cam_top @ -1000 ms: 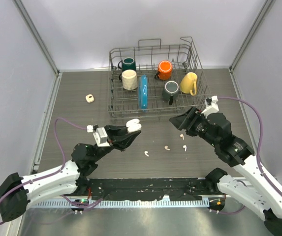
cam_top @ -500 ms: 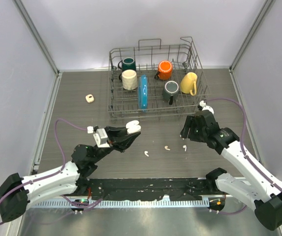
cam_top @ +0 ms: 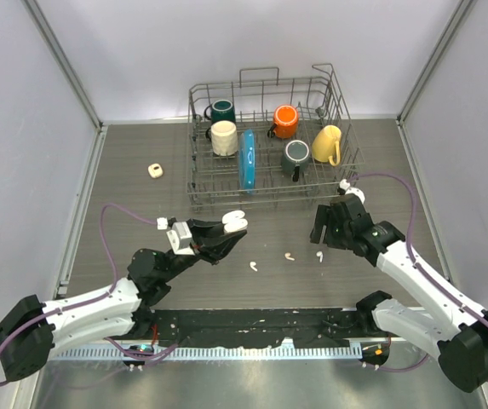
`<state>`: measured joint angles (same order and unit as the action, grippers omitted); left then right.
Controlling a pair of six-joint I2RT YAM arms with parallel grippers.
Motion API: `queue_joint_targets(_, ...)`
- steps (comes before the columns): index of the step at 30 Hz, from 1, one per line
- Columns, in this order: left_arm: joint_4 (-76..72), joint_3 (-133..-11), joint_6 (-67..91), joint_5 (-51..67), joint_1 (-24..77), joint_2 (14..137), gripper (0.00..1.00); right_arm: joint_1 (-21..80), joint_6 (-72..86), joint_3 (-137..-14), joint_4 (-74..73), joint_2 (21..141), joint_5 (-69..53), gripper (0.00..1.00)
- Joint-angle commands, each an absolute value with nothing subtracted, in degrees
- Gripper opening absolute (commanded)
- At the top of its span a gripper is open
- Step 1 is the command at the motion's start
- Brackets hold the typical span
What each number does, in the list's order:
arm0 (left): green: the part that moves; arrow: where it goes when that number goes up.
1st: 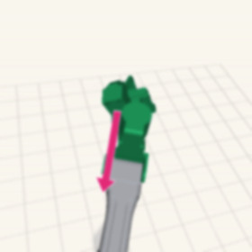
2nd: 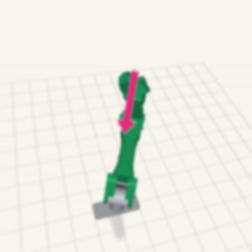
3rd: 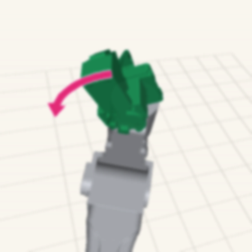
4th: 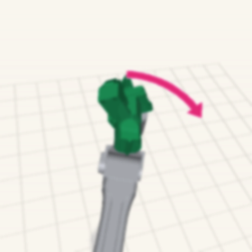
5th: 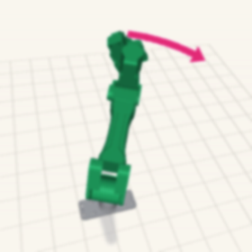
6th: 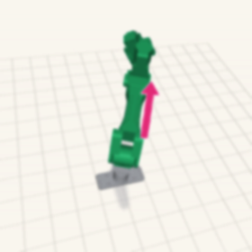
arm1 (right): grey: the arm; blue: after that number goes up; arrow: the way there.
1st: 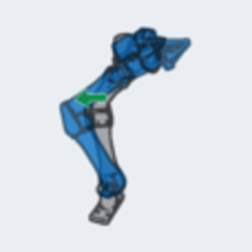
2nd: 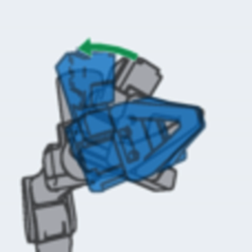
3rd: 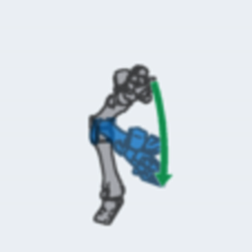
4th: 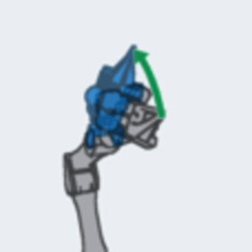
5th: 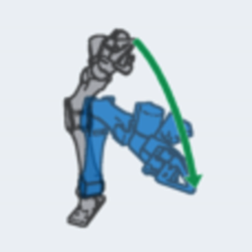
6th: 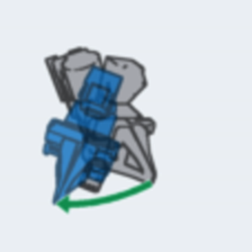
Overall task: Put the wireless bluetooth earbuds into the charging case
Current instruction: Pick up the earbud from the center of the board.
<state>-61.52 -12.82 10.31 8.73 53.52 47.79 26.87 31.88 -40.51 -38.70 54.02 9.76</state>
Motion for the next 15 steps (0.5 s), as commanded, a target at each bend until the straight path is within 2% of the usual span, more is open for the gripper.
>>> queue_joint_targets(1,-66.6,-13.9,10.5,9.1,53.6,48.1,0.0,26.7,33.5,-38.0,-34.9,53.4,9.4,0.74)
queue_joint_targets(7,-66.4,-13.6,10.5,9.0,53.6,47.5,0.0,26.7,33.4,-35.8,-33.3,54.2,8.5,0.59)
queue_joint_targets(15,-66.0,-13.4,10.4,8.8,53.7,47.3,0.0,26.7,33.7,-35.4,-33.2,60.4,8.7,0.5)
